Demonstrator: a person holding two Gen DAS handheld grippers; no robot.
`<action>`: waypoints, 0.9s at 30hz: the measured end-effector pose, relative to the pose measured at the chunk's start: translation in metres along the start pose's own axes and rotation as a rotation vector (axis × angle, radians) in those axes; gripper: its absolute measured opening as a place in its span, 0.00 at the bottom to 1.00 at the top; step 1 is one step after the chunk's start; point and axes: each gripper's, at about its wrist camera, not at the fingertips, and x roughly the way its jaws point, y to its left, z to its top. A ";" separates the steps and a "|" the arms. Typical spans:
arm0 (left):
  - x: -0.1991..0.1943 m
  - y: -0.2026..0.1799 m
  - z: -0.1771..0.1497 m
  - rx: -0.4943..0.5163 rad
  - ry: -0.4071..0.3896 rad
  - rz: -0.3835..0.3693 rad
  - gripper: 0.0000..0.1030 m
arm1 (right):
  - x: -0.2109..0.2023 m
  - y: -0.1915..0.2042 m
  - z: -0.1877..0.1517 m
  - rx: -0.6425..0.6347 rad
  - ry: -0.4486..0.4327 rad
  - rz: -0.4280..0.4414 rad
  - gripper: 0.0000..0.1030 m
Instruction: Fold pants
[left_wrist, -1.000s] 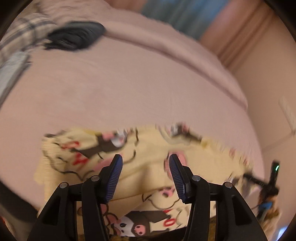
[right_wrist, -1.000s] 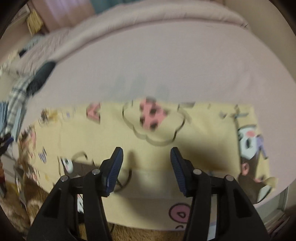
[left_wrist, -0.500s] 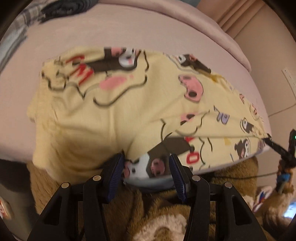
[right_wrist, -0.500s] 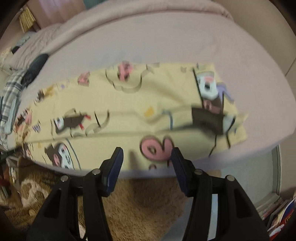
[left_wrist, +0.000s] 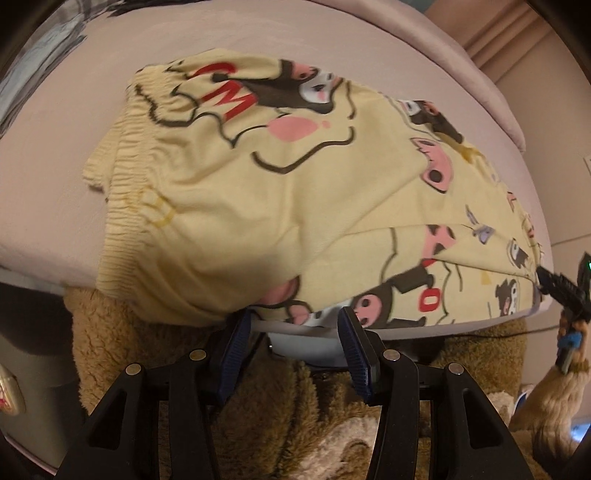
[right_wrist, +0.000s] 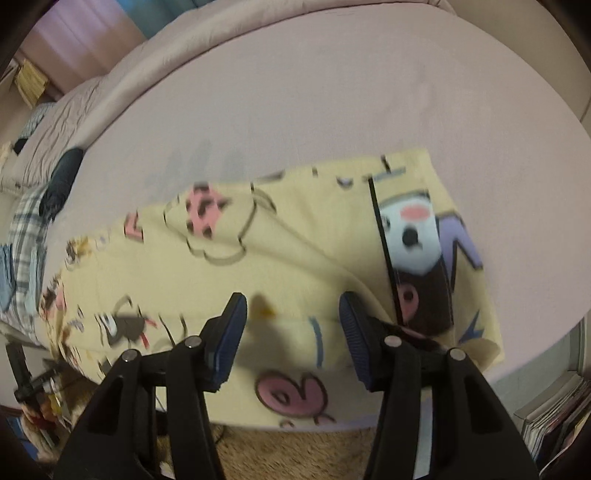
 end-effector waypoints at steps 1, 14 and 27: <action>0.000 0.004 0.000 -0.011 0.004 -0.001 0.50 | -0.002 -0.001 -0.006 0.001 -0.004 -0.001 0.48; -0.061 -0.032 0.023 0.011 -0.154 -0.088 0.50 | -0.044 0.045 -0.006 -0.079 -0.092 0.021 0.50; 0.037 -0.152 0.083 0.265 -0.008 -0.198 0.49 | 0.045 0.121 0.009 -0.206 0.164 0.152 0.47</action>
